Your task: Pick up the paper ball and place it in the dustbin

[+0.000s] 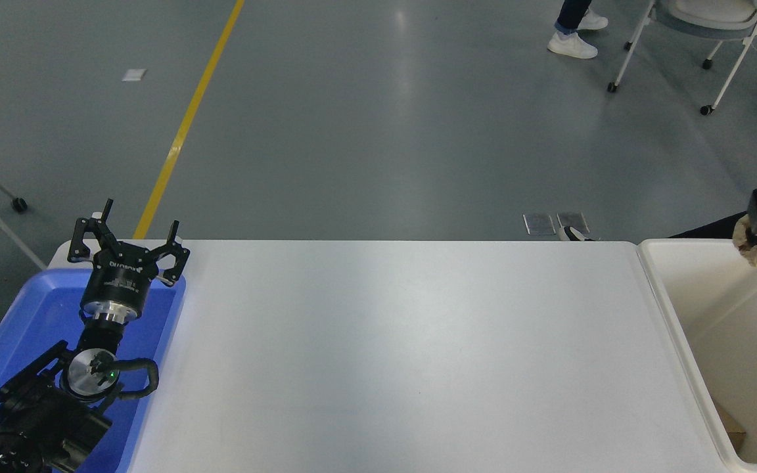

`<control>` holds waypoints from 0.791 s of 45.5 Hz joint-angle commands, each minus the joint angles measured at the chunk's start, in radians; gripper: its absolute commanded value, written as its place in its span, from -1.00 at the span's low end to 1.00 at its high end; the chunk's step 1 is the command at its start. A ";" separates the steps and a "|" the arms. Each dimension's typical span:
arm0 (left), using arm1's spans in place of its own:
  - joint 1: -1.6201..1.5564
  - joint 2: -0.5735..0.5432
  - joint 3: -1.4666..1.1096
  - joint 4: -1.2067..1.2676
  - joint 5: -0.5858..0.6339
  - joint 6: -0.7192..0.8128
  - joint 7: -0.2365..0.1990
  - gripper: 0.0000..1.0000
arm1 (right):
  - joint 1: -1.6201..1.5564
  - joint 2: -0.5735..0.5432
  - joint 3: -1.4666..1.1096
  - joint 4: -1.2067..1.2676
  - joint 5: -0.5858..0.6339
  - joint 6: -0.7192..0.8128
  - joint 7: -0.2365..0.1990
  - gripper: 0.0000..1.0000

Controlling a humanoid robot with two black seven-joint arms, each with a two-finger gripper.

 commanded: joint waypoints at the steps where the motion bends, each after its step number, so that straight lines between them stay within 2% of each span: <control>1: 0.000 0.000 0.000 0.000 0.001 0.001 0.000 1.00 | -0.341 -0.180 0.174 -0.364 -0.095 -0.065 0.076 -1.00; 4: 0.000 0.000 0.000 0.000 0.000 -0.001 0.000 1.00 | -0.525 -0.182 0.294 -0.448 -0.086 -0.118 0.088 -1.00; 11: 0.000 0.000 0.000 0.000 0.000 -0.001 0.000 1.00 | -0.955 -0.162 0.678 -0.607 -0.063 -0.207 0.080 -1.00; 19: 0.000 0.000 0.000 -0.001 0.001 -0.001 0.000 1.00 | -1.372 0.016 1.047 -0.873 -0.025 -0.274 0.070 -1.00; 23: 0.000 0.000 0.000 0.000 0.001 -0.001 0.000 1.00 | -1.481 0.117 1.118 -0.992 0.013 -0.313 0.062 -1.00; 25: -0.002 0.000 0.000 0.000 0.000 -0.001 0.000 1.00 | -1.521 0.165 1.128 -1.033 0.059 -0.328 0.044 -1.00; 30: -0.002 0.000 0.000 0.000 0.000 0.001 0.000 1.00 | -1.587 0.220 1.133 -1.042 0.179 -0.385 -0.012 -1.00; 36: -0.002 0.000 0.000 0.000 0.000 0.001 0.000 1.00 | -1.641 0.288 1.133 -1.039 0.248 -0.452 -0.036 -1.00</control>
